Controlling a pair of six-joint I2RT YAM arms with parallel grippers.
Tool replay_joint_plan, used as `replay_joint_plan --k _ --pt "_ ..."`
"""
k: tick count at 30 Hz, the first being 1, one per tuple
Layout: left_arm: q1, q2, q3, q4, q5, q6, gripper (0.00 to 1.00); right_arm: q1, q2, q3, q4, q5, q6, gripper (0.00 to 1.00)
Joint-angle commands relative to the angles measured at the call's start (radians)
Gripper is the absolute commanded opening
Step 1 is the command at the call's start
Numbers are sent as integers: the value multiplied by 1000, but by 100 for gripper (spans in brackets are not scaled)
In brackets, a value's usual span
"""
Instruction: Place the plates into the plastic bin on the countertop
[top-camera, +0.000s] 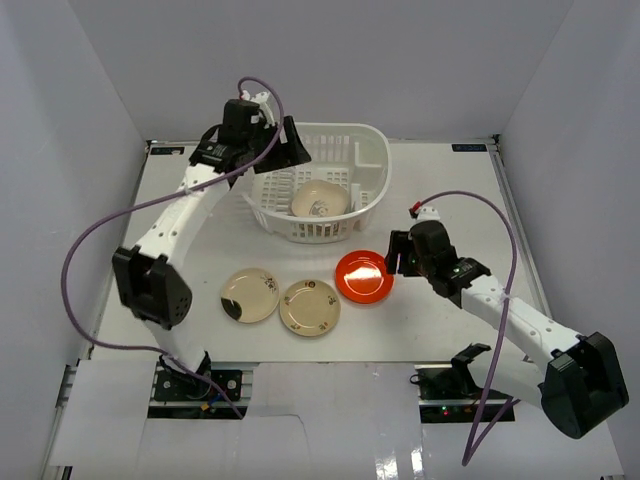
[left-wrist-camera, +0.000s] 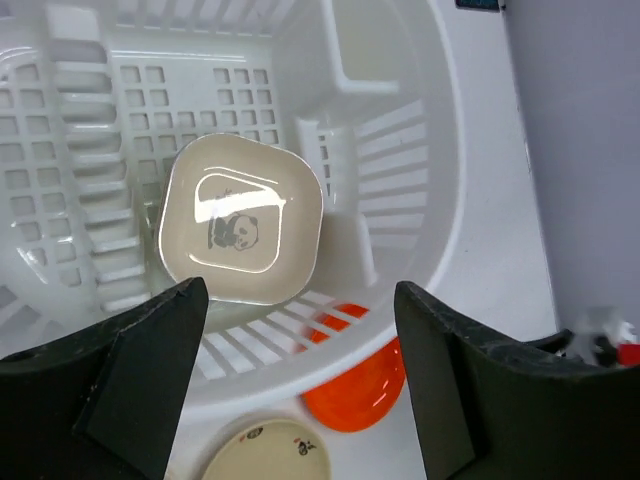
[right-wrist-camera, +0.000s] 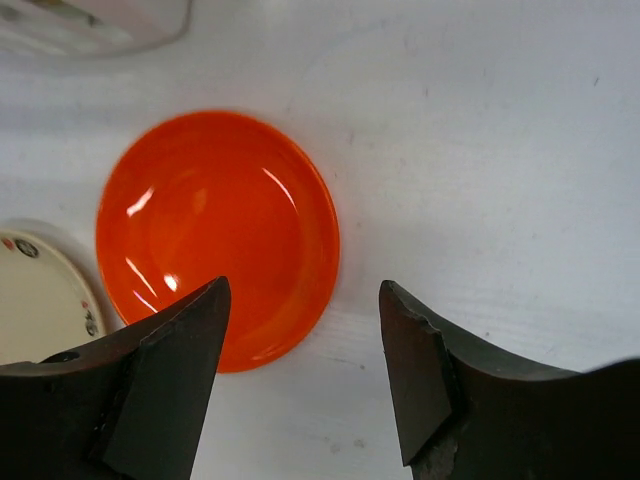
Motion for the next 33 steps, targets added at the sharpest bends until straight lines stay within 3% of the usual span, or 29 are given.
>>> replay_joint_plan --k 1,3,4,7,10,14,18,25,28,33 --pt "1 -291 -159 30 -81 -19 85 -7 -18 -81 90 -64 61 67" --pt "4 -485 -313 47 -185 -34 83 -7 -12 -145 119 -84 92 63" --pt "10 -552 -474 48 -209 -64 81 -10 -9 -165 139 -115 101 63" --pt "20 -786 -769 23 -314 -130 81 -16 -3 -233 202 -124 138 60" --pt "25 -951 -983 -62 -387 -241 80 -35 8 -282 273 -152 164 56" --pt "27 -1081 -1141 -123 -422 -411 78 -72 37 -354 400 -198 224 51" --pt "27 -1134 -1205 -159 -471 -551 79 -125 92 -420 553 -248 285 45" --pt "25 -1126 -1329 -128 -540 -675 80 -165 82 -472 613 -232 344 10" --pt "25 -1102 -1383 -90 -549 -686 79 -168 -28 -492 589 -224 341 8" --pt "28 -1053 -1452 42 -513 -669 79 -168 -275 -451 388 -192 295 8"
